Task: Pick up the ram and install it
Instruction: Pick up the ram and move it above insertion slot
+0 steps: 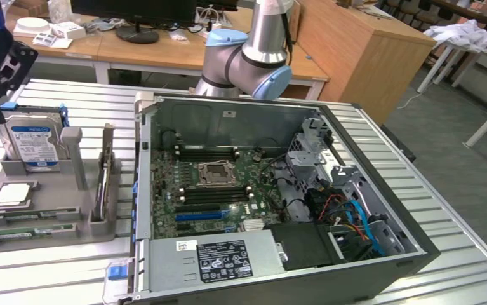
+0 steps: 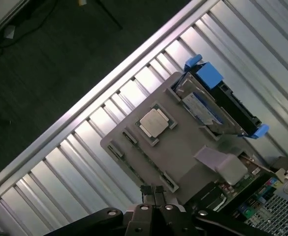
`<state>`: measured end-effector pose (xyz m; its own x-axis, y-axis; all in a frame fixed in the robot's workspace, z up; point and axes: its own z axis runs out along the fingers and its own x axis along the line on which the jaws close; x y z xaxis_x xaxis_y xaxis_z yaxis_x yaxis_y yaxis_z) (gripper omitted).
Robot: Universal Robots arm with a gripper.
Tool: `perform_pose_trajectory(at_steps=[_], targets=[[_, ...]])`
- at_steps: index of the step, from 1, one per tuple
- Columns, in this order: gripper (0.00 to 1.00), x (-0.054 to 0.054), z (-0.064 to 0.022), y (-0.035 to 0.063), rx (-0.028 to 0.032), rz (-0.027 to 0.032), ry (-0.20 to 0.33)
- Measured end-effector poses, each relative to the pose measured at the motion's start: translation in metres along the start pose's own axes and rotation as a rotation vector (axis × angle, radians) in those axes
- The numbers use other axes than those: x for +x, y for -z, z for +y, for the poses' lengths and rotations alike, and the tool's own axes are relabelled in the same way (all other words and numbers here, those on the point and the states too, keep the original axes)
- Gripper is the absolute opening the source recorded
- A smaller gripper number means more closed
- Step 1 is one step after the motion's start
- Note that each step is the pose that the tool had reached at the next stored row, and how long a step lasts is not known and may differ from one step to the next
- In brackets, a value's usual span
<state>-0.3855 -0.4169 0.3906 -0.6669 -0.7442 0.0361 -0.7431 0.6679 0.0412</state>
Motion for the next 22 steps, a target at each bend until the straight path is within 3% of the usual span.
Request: perform_pose_trajectory(at_steps=[22], targets=[[0.11, 0.0001, 0.0001, -0.0001, 0.0131, 0.0150, 0.363]])
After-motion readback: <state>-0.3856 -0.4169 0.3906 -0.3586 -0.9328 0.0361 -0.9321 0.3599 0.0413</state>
